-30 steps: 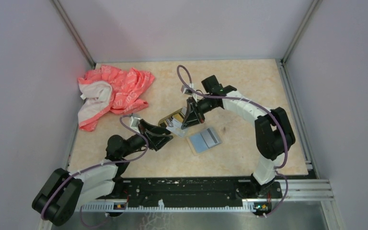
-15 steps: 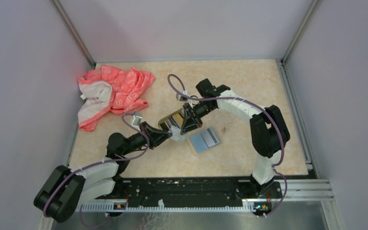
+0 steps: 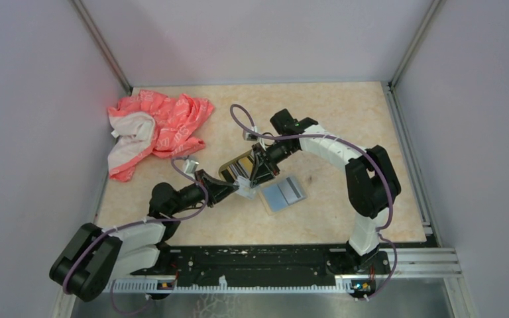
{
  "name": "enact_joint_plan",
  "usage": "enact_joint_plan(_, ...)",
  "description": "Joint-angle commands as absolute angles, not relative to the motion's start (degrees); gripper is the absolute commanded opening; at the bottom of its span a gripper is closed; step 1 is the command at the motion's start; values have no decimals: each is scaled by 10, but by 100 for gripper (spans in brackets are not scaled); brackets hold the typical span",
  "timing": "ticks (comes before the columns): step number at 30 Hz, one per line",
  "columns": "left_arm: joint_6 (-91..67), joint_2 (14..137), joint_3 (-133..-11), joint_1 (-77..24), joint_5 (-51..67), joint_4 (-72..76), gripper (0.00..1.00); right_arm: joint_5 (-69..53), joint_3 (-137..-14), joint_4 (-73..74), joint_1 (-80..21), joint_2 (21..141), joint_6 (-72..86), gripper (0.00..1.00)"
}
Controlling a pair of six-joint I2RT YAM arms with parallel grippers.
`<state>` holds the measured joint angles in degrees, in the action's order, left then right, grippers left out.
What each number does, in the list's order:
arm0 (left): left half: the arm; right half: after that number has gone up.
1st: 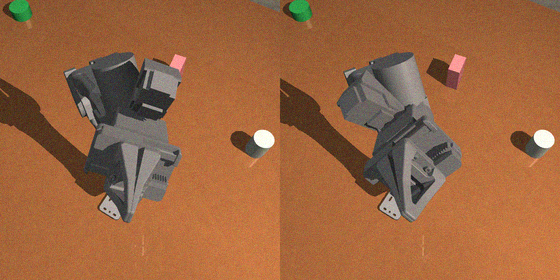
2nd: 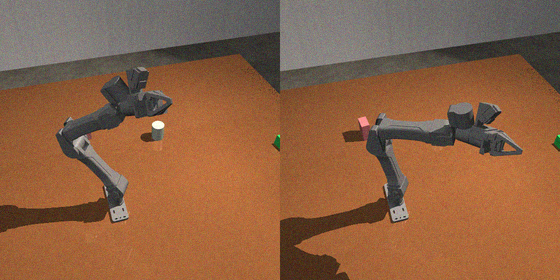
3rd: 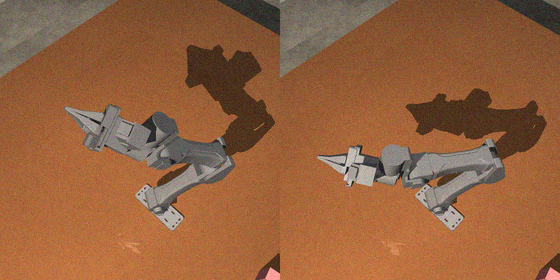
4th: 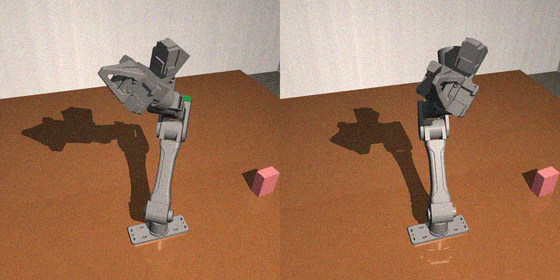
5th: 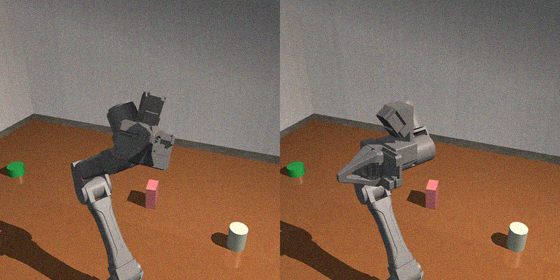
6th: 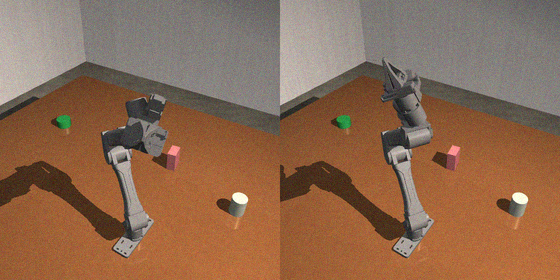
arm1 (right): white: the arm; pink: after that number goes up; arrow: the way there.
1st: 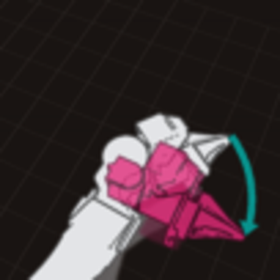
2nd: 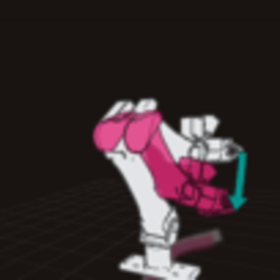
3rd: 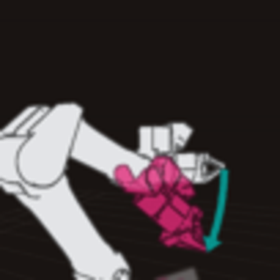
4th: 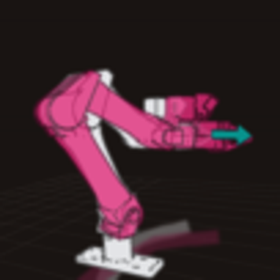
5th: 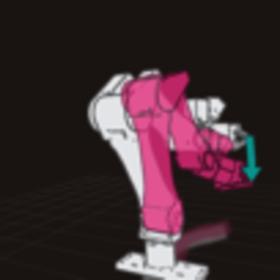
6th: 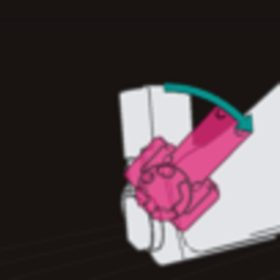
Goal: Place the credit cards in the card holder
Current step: Insert the credit card into the card slot.
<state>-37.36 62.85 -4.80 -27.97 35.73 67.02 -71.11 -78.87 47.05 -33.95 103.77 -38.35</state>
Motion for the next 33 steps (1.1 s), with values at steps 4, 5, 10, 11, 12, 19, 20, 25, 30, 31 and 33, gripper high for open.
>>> enact_joint_plan(4, -384, 652, -36, -277, 371, 733, 0, -709, -805, 437, -356, 1039, -365, 13)
enact_joint_plan(5, -384, 654, -35, -278, 372, 736, 0, -707, -805, 436, -359, 1041, -364, 9)
enact_joint_plan(10, -386, 669, -35, -278, 376, 745, 0, -699, -809, 436, -370, 1046, -358, 0)
enact_joint_plan(11, -386, 672, -35, -277, 379, 748, 0, -698, -809, 435, -371, 1047, -354, 0)
enact_joint_plan(12, -386, 675, -36, -277, 381, 749, 0, -699, -810, 434, -371, 1048, -351, 0)
enact_joint_plan(19, -375, 704, -38, -277, 397, 744, 26, -704, -815, 440, -371, 1049, -351, 0)
enact_joint_plan(20, -374, 709, -39, -277, 399, 747, 28, -704, -815, 440, -372, 1050, -351, 0)
enact_joint_plan(25, -378, 731, -48, -277, 416, 764, 6, -703, -817, 446, -371, 1054, -355, 0)
enact_joint_plan(30, -382, 734, -42, -276, 419, 785, 0, -677, -824, 450, -370, 1050, -361, 13)
enact_joint_plan(31, -380, 730, -38, -276, 414, 775, 0, -667, -827, 452, -370, 1047, -363, 18)
enact_joint_plan(33, -374, 718, -30, -276, 399, 748, 0, -644, -825, 440, -361, 1029, -354, 25)
